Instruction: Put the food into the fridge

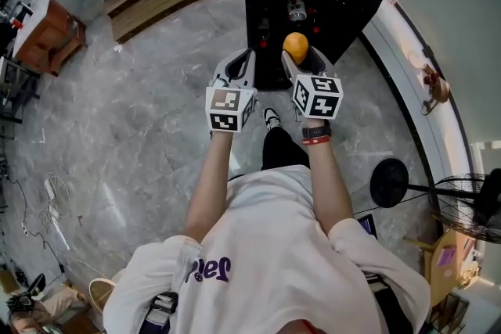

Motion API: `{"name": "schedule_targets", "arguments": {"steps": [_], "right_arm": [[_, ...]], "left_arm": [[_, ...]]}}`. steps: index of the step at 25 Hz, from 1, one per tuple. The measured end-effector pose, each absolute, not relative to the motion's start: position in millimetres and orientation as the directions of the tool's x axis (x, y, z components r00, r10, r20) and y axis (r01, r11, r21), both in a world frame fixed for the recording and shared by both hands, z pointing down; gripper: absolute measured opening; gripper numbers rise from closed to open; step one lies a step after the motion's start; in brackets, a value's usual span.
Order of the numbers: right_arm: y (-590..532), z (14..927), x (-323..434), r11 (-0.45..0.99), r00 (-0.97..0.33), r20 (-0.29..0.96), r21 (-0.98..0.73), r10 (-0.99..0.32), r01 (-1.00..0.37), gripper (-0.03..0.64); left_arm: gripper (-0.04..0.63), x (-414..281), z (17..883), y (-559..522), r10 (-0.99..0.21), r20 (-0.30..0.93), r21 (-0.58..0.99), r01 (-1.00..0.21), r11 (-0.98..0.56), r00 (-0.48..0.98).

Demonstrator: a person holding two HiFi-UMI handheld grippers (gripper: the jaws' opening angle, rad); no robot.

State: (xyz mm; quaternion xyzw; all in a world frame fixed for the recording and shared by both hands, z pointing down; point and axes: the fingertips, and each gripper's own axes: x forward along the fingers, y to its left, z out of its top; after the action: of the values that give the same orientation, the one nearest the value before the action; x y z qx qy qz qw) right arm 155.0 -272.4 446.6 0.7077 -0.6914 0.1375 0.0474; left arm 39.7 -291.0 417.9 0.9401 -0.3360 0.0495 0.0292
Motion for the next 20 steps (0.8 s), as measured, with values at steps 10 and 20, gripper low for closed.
{"name": "schedule_targets", "arguments": {"steps": [10, 20], "right_arm": [[-305, 478, 179, -0.059, 0.020, 0.255, -0.148, -0.967, -0.987, 0.301], [-341, 523, 186, -0.054, -0.004, 0.292, -0.190, -0.956, -0.980, 0.301]], "left_arm": [[0.017, 60, 442, -325, -0.643, 0.093, 0.029, -0.647, -0.762, 0.761], [0.017, 73, 468, -349, -0.643, 0.103, 0.008, -0.647, -0.762, 0.759]]}}
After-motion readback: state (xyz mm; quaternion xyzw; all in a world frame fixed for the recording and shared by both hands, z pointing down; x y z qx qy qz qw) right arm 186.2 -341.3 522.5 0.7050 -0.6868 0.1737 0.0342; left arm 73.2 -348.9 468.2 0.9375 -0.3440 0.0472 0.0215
